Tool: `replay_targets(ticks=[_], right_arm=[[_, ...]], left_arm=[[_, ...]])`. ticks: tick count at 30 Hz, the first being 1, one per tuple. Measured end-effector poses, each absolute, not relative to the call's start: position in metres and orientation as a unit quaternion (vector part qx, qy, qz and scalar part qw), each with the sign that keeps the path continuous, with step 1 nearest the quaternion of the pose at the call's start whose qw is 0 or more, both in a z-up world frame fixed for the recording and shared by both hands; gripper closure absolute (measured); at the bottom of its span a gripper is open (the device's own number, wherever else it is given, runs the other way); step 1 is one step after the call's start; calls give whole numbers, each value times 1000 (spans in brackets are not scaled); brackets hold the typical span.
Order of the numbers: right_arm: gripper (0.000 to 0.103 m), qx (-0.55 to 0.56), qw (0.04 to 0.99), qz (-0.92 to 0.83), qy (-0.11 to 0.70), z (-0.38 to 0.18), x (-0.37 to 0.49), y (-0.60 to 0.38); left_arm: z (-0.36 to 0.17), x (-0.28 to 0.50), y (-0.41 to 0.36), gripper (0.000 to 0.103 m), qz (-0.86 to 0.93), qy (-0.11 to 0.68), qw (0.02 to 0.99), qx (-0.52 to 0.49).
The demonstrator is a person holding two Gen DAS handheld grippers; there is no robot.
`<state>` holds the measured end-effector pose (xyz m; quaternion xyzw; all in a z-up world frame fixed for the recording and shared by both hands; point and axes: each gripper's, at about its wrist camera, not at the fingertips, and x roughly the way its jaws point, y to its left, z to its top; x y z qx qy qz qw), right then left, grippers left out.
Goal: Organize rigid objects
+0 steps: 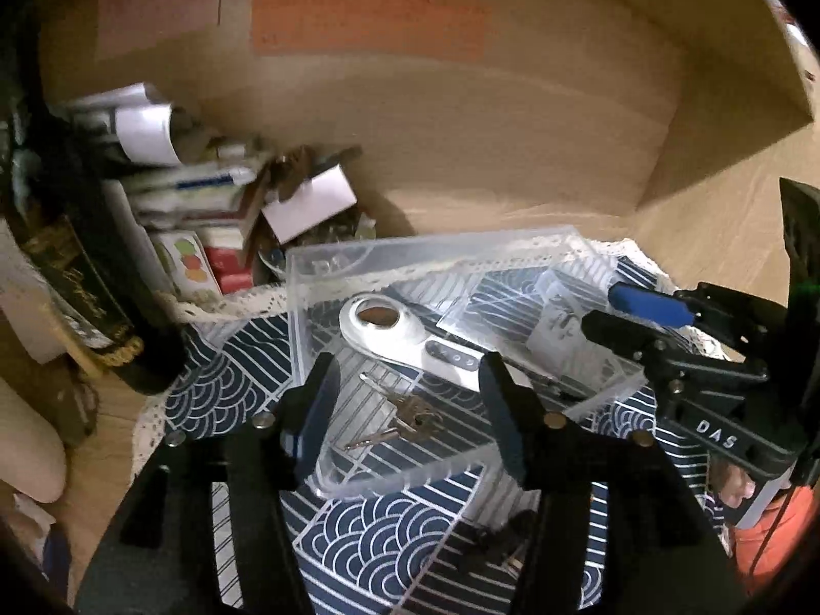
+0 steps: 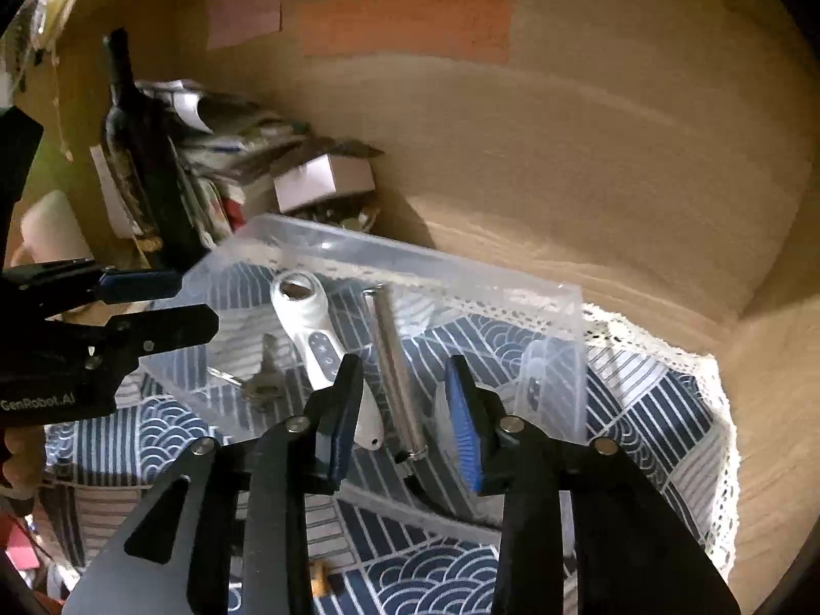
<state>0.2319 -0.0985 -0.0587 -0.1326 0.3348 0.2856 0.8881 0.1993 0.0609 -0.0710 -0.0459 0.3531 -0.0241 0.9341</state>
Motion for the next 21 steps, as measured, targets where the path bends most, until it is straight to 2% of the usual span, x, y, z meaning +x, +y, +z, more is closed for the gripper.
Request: replay_targets(ticks=[2, 5, 9, 17, 21], right_arm=[[71, -128, 893, 284, 324, -51, 225, -106], [62, -118, 903, 281, 303, -38, 209, -118], [57, -104, 907, 284, 292, -30, 190, -131], [55, -92, 900, 284, 317, -49, 161, -154], [55, -94, 887, 284, 353, -75, 152, -160]], left_arm=[[-64, 190, 58, 36, -25, 342, 939, -41], [-57, 175, 51, 30, -28, 331, 943, -31], [-59, 160, 46, 22, -32, 333, 942, -26], [-100, 146, 40, 21, -39, 377, 925, -22], [-125, 147, 40, 27, -49, 414, 908, -32]])
